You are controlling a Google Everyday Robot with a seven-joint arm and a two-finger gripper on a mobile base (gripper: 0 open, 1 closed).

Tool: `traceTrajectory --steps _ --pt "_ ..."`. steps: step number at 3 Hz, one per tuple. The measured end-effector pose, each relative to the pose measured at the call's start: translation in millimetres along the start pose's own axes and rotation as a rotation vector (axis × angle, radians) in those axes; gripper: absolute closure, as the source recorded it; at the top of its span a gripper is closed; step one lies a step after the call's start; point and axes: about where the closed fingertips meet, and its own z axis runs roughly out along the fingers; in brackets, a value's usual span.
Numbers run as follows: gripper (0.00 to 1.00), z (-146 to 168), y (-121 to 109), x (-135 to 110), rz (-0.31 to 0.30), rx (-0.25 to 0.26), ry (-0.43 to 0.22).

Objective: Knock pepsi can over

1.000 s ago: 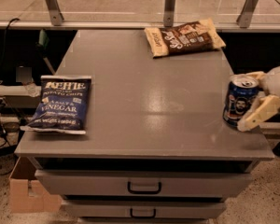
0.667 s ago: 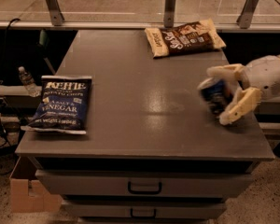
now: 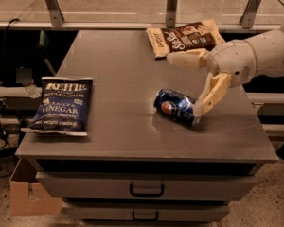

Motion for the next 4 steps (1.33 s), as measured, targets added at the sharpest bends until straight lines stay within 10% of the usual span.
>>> traceTrajectory --steps 1,4 --pt "0.0 -13 -9 -1 0.007 0.036 -0.02" --pt "0.0 -181 -25 35 0.034 0.399 0.128"
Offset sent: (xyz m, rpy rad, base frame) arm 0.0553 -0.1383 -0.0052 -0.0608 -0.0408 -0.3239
